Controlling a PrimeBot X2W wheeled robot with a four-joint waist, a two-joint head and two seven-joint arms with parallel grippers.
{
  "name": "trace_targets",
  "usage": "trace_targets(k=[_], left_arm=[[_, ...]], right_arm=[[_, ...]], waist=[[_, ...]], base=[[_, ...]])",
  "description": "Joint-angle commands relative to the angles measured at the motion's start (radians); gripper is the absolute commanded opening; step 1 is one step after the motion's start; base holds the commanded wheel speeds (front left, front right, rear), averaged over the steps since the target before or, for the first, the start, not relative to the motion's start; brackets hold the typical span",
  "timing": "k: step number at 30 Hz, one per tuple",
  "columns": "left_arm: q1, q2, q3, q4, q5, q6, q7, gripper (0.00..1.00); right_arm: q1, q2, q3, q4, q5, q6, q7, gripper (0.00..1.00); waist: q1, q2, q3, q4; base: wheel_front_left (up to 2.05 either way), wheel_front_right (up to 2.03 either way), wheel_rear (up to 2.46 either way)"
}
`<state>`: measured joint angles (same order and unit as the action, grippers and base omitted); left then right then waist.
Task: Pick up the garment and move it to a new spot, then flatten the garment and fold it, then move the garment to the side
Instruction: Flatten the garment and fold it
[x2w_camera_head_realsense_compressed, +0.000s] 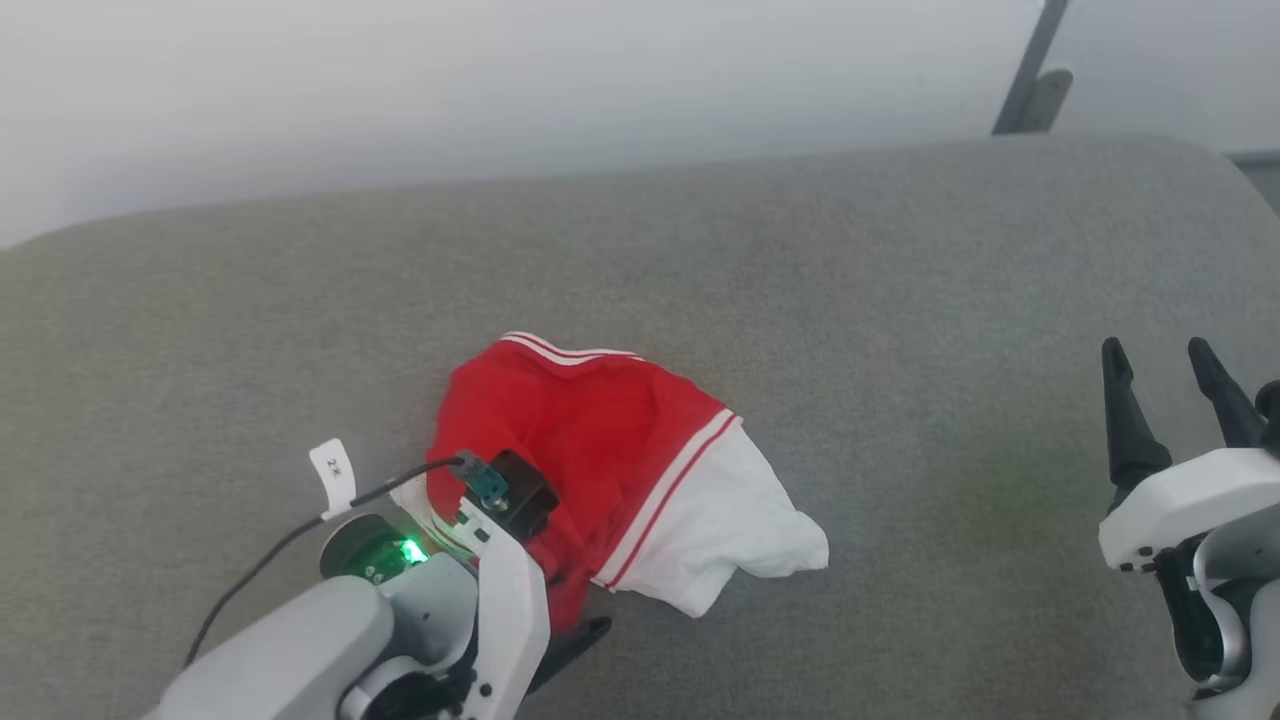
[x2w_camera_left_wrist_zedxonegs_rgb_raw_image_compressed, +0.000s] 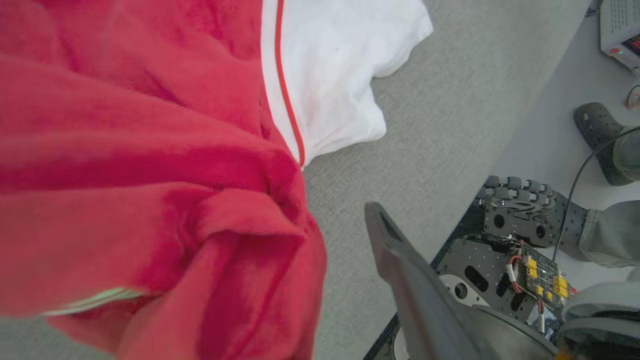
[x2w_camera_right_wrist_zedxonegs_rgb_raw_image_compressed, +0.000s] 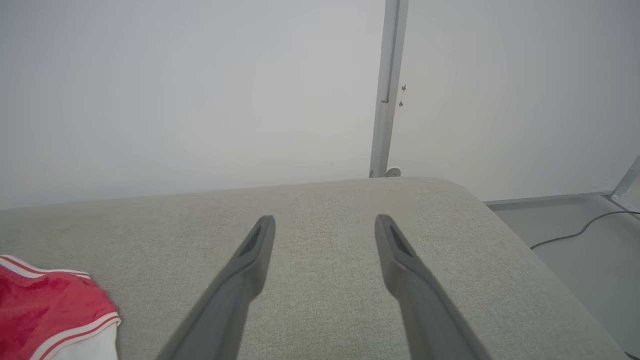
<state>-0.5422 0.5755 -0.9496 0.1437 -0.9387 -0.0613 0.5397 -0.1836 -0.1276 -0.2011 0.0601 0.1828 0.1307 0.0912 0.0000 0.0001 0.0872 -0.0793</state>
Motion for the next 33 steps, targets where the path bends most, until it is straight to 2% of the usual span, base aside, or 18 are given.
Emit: trace_targets(k=[1, 10, 15, 20, 28, 33], left_arm=[[-0.003, 0.011, 0.007, -0.016, -0.015, 0.006, 0.013, 1.0], [-0.015, 0.106, 0.086, -0.196, -0.125, 0.079, 0.112, 1.0], [-0.058, 0.137, 0.138, -0.228, -0.161, 0.121, 0.152, 1.0], [-0.126, 0.144, 0.161, -0.16, -0.144, 0.137, 0.177, 1.0], [-0.184, 0.122, 0.136, 0.055, -0.114, 0.103, 0.195, 1.0], [-0.177, 0.089, 0.127, 0.218, -0.141, 0.082, 0.202, 1.0]], right_arm=[[0.011, 0.003, -0.002, -0.005, -0.006, 0.0, -0.001, 1.0], [0.031, 0.009, 0.003, -0.007, -0.003, 0.0, 0.001, 1.0], [0.031, 0.01, 0.011, -0.006, -0.004, 0.0, 0.002, 1.0], [0.015, 0.014, 0.022, -0.001, -0.002, 0.0, 0.0, 1.0], [-0.008, 0.017, 0.036, 0.011, 0.003, 0.0, -0.006, 1.0], [-0.023, 0.019, 0.041, 0.016, 0.004, 0.0, -0.007, 1.0]], waist=[[0.0, -0.0001, -0.015, 0.011], [0.0, -0.0001, -0.047, 0.024], [0.0, -0.0001, -0.051, 0.017], [0.0, -0.0001, -0.045, 0.0], [0.0, -0.0001, -0.015, -0.042], [0.0, -0.0001, 0.007, -0.068]], base=[[0.0, 0.0, 0.0], [0.0, 0.0, 0.0], [0.0, 0.0, 0.0], [0.0, 0.0, 0.0], [0.0, 0.0, 0.0], [0.0, 0.0, 0.0]])
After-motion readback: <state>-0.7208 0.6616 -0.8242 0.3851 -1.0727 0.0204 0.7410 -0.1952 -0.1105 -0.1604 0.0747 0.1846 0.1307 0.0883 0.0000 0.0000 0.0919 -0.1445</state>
